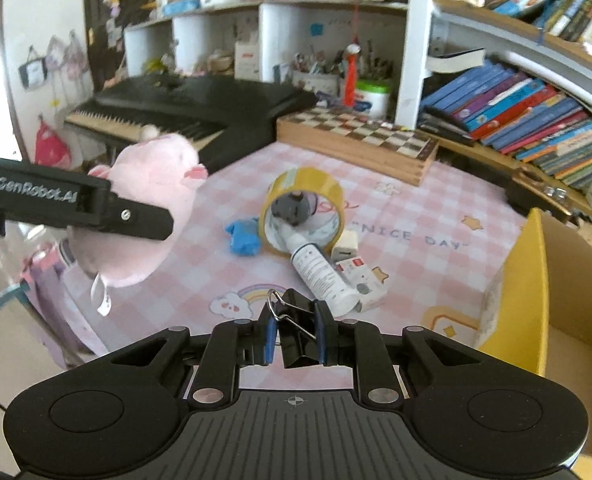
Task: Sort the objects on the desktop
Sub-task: 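Close the right gripper on the binder clip while the left gripper grasps the plush pig, then carry the plush pig with the left tool while the right tool carries the clip to the yellow box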
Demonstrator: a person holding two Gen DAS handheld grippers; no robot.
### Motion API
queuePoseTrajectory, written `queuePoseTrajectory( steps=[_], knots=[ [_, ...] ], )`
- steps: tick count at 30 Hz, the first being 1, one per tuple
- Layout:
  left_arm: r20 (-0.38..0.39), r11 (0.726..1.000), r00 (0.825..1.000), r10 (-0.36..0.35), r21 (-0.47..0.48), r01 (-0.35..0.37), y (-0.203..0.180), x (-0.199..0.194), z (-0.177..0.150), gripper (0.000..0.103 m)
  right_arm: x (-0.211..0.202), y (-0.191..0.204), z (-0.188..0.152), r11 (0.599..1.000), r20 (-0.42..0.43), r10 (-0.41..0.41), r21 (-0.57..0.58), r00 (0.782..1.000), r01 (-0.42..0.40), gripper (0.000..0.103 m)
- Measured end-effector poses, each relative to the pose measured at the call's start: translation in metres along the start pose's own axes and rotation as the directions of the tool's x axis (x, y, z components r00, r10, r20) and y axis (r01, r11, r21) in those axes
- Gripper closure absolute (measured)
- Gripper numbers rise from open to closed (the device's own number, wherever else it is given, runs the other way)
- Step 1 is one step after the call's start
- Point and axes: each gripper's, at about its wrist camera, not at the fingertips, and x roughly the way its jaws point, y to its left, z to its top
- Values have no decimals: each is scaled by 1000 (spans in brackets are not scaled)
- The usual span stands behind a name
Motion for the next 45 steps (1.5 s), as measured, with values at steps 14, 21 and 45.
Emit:
queuePoseTrajectory(
  steps=[14, 21, 45],
  knots=[
    [11, 991, 991, -135, -4, 135, 5, -74, -32, 35, -83, 34, -31, 994, 42, -46, 100, 998, 42, 84],
    [-27, 984, 984, -178, 26, 179, 6, -95, -57, 36, -113, 49, -55, 983, 28, -94, 160, 995, 89, 84],
    [-210, 927, 926, -315, 142, 347, -32, -103, -103, 36, -166, 49, -117, 902, -57, -259, 343, 964, 262, 84]
  ],
)
